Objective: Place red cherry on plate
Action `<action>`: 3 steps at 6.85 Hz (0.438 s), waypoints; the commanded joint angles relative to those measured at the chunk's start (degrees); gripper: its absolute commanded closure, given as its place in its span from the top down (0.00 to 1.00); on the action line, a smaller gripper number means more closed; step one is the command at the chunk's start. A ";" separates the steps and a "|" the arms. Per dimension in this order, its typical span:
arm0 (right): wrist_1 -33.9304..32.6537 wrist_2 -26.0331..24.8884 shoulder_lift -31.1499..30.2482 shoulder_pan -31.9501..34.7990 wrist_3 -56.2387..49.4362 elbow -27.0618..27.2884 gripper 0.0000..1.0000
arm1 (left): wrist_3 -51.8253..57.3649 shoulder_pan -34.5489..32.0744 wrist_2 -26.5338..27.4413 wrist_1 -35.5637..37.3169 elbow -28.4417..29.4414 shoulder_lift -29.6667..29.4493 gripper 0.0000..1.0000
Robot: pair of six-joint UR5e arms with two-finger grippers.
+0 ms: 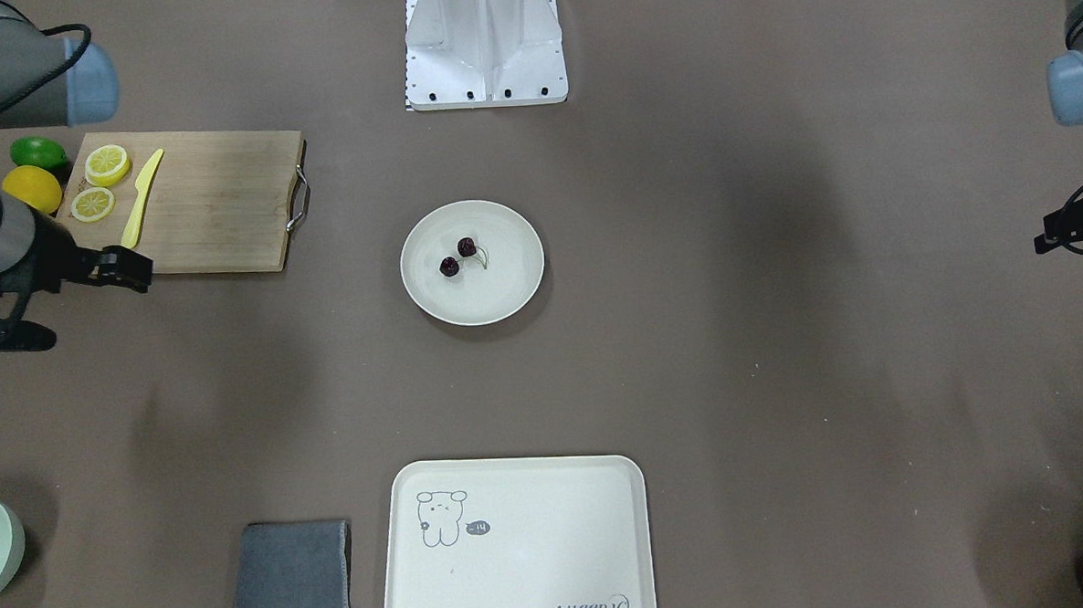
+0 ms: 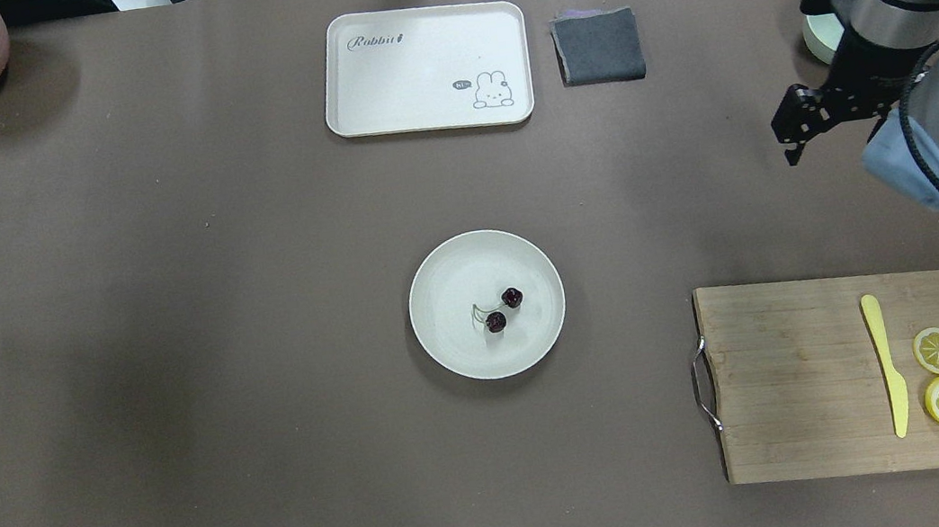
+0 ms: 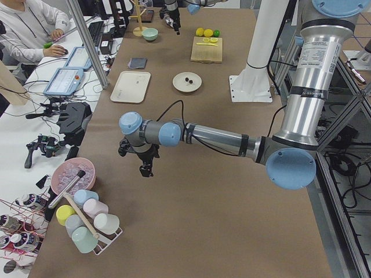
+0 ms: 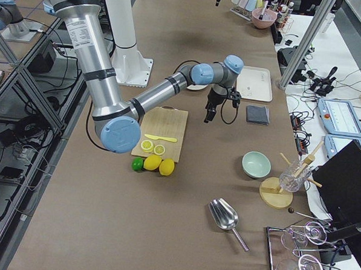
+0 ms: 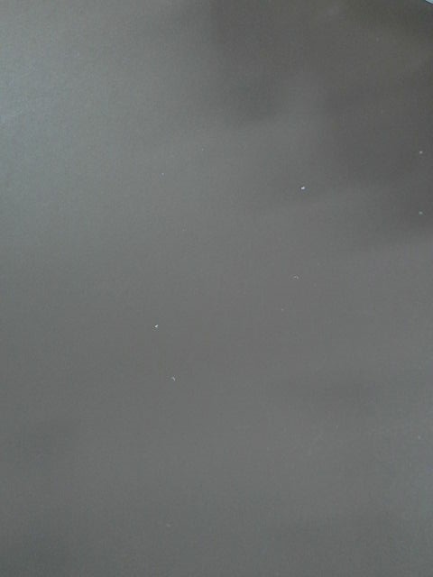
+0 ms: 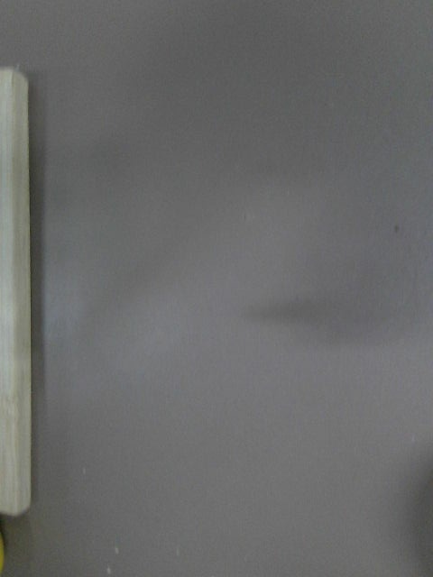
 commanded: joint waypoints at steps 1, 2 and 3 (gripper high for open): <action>0.06 -0.50 -8.67 7.62 -17.36 -0.36 1.00 | 0.00 0.00 -0.02 -0.07 0.12 0.00 0.99; 0.24 -1.72 -11.41 9.66 -20.21 -0.45 1.00 | 0.00 0.00 -0.02 0.02 0.21 0.00 0.99; 0.24 -2.77 -12.31 12.64 -23.55 -0.97 1.00 | 0.00 0.00 0.07 -0.06 0.21 0.00 0.99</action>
